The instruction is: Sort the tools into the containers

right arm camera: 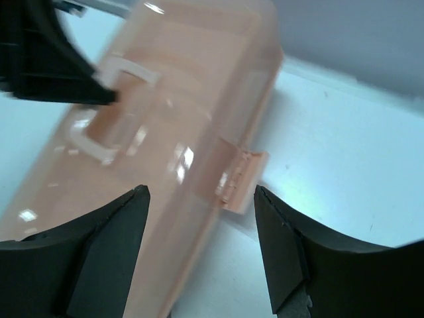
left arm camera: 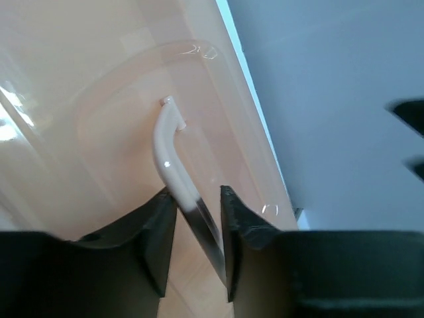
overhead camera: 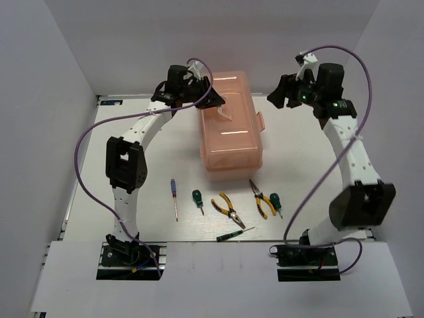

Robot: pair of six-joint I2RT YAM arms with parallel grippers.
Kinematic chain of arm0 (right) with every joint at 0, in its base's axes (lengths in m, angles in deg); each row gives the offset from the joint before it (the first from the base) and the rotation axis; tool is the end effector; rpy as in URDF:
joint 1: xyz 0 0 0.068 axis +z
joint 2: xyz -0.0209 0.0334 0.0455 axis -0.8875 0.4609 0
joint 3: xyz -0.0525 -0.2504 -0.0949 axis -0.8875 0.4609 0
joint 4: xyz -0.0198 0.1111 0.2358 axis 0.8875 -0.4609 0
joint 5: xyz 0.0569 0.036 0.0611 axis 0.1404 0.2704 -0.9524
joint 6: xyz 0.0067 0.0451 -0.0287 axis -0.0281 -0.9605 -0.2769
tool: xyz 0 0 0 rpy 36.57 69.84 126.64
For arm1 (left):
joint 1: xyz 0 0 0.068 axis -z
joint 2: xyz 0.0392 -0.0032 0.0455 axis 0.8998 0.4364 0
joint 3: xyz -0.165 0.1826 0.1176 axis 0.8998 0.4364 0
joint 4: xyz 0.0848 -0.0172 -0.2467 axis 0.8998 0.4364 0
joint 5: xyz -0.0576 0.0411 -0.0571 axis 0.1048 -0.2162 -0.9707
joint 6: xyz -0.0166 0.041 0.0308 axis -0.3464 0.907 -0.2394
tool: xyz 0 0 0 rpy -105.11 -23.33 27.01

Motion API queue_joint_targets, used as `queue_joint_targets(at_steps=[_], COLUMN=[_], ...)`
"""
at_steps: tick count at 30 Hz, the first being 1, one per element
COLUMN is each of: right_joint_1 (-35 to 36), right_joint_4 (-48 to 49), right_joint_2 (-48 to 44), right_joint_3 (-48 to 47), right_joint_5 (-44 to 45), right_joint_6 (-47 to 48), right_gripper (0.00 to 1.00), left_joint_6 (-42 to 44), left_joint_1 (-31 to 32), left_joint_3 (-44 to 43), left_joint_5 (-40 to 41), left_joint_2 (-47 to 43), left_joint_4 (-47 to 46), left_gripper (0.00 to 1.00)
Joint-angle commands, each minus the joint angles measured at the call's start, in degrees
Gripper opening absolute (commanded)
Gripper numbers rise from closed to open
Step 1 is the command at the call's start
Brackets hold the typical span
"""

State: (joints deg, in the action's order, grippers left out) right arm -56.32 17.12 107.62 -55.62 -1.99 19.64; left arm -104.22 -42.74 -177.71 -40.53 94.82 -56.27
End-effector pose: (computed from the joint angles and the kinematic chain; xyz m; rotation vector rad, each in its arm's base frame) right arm 0.3424 0.0535 0.4206 -0.4168 1.8214 0.5132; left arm 0.4580 -0.2017 0.3140 0.1268 2.1843 -1.2466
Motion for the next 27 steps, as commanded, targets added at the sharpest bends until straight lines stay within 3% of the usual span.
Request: queue_joint_targets(at_steps=[1,3,7,14,21,27], right_joint_1=[-3.51,-3.52,-3.6,-3.96,-3.87,-3.17], right_joint_4=[-9.37,-8.67,-10.07,-9.99,-7.17,-6.56], right_joint_2=[11.75,13.62,20.04,27.07,28.92,31.99], right_joint_3=[-1.65,-2.96,-7.01,-10.44,-8.33,-7.63], right_joint_5=[-0.1,-1.27,-1.27,-9.35,-11.64,-12.6], right_joint_6=[-1.61,-2.93,-2.67,-4.34,-6.8,-6.98], right_gripper=[0.7,0.7,0.7,0.69,0.66,0.59], left_joint_6=[1.77,1.77,1.77,1.77,1.77,1.16], left_joint_1=[0.67,0.67,0.67,1.2,1.73,1.73], left_joint_3=[-2.27,-2.8,-2.8,-3.33,-5.7,-5.7], left_joint_5=[1.95,1.95,1.43,1.43,0.9,0.28], left_joint_2=[2.12,2.13,2.13,2.13,3.36,3.88], left_joint_4=[6.69,6.7,6.7,7.23,8.28,8.28], left_gripper=[0.39,0.31,0.26,0.25,0.25,0.18])
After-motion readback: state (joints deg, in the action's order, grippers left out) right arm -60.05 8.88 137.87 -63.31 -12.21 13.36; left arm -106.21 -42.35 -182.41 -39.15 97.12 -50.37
